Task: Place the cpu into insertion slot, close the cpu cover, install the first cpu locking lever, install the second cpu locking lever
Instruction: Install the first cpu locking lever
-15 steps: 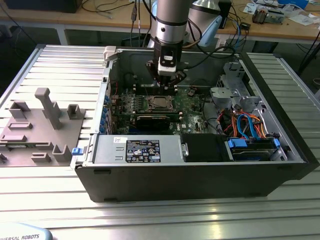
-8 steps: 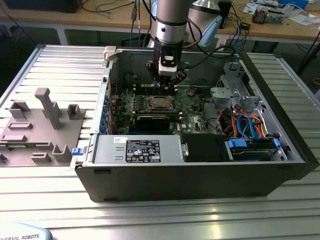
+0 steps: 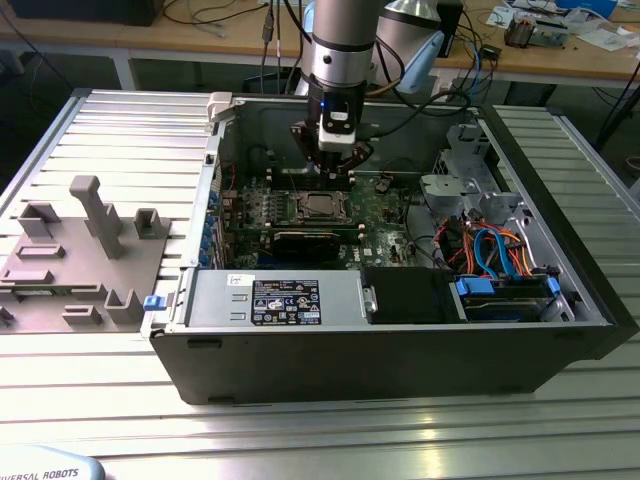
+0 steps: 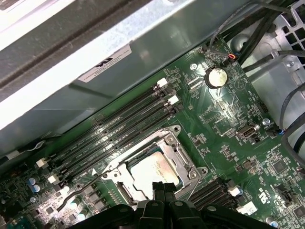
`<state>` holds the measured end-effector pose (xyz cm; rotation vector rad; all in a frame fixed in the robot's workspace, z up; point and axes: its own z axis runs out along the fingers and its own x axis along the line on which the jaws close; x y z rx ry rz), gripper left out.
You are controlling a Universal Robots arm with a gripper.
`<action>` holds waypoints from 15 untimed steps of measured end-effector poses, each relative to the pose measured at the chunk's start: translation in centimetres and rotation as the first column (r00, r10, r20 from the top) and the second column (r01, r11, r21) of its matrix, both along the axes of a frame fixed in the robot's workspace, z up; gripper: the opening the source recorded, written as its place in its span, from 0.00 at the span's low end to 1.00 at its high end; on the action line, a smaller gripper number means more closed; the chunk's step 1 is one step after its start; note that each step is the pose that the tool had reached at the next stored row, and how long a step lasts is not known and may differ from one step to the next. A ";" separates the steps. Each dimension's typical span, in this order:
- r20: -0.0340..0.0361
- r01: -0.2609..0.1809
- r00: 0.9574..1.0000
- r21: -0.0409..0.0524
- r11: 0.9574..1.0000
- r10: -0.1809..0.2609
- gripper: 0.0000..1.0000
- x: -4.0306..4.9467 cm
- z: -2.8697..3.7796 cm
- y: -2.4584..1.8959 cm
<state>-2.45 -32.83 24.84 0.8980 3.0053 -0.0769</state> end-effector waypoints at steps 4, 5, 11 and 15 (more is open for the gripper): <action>0.000 -0.009 1.000 0.000 1.000 0.009 0.11 0.00 0.00 0.00; 0.000 -0.011 1.000 0.000 1.000 0.011 0.11 0.00 0.00 0.00; 0.000 -0.022 1.000 0.000 1.000 0.022 0.11 0.00 0.00 0.00; 0.000 -0.030 1.000 0.000 1.000 0.030 0.11 0.00 0.00 0.00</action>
